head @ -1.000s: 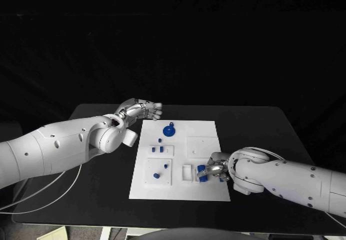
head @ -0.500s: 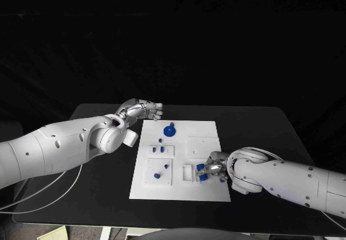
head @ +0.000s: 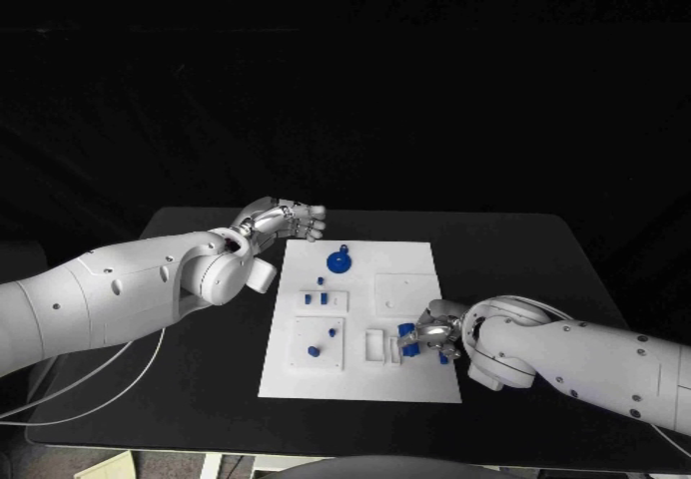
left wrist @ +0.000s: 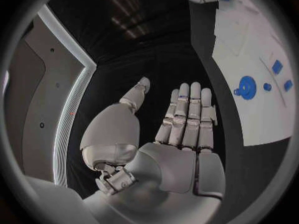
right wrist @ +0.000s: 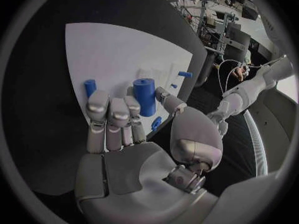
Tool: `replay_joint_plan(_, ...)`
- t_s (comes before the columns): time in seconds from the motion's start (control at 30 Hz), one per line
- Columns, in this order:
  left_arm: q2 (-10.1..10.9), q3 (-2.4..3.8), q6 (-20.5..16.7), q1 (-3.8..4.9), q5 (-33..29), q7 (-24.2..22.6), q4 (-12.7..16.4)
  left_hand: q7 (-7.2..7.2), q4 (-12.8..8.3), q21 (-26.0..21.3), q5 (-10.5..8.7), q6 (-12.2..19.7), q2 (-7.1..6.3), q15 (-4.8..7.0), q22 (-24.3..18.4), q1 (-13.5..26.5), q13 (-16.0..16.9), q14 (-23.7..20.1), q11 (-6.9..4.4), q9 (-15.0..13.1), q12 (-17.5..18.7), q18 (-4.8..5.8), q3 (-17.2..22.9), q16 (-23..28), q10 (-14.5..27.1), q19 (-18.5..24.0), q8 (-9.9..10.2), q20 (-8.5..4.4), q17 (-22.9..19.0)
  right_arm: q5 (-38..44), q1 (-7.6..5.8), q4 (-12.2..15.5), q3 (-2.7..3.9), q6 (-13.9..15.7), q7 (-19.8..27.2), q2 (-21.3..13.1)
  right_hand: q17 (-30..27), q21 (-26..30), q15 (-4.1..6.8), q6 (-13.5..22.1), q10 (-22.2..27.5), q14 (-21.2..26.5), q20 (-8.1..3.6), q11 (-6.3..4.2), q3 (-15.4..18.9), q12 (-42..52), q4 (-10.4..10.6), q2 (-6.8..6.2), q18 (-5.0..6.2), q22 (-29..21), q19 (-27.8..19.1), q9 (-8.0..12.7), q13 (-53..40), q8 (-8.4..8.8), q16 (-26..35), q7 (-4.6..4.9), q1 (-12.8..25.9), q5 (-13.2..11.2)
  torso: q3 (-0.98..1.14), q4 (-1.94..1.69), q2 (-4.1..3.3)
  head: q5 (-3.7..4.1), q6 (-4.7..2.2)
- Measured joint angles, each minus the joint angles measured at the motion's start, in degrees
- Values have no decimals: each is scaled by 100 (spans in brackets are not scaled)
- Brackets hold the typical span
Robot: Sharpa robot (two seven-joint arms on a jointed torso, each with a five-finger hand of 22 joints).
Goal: Assemble the parts on the task board
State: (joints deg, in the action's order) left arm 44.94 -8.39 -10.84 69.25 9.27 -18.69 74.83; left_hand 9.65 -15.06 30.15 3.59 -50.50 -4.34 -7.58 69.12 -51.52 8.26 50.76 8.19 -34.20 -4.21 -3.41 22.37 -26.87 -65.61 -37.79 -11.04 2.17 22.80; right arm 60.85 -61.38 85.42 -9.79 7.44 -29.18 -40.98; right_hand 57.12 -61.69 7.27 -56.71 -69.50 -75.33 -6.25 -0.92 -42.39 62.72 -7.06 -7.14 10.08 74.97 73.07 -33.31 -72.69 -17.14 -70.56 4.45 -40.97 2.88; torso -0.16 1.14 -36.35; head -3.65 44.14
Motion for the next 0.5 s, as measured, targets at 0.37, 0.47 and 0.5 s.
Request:
replay_joint_plan(0.37,-6,0,6,0,-2,2,0,0,0,-22,0,0,0,0,5,0,0,0,0,3,0,6,0,3,0,0,0,0,5,-329,-67,68,11,40,-46,203,-6,-21,0,-21,-22,0,1,-22,32,-21,-31,29,0,0,-1,-3,4,0,0,-18,30,0,0,-5,-7,-4,-7)
replay_joint_plan(0.47,-11,0,8,0,-3,3,0,0,0,-22,0,0,0,0,5,0,0,0,0,2,0,6,0,3,0,0,0,0,5,-399,-67,35,11,27,-53,288,-6,-21,0,-23,-22,0,2,-22,32,-22,-31,48,-1,0,-1,-2,4,1,0,-15,49,0,-1,-7,-8,-2,-3)
replay_joint_plan(0.5,-13,0,9,0,-3,4,0,1,0,-22,0,-1,0,0,5,0,1,0,0,2,0,7,0,3,0,0,0,0,5,-417,-67,15,11,21,-55,315,-6,-21,-1,-24,-22,-1,2,-22,32,-22,-31,59,0,0,-1,0,9,1,0,-14,63,0,-1,-7,-8,-2,-2)
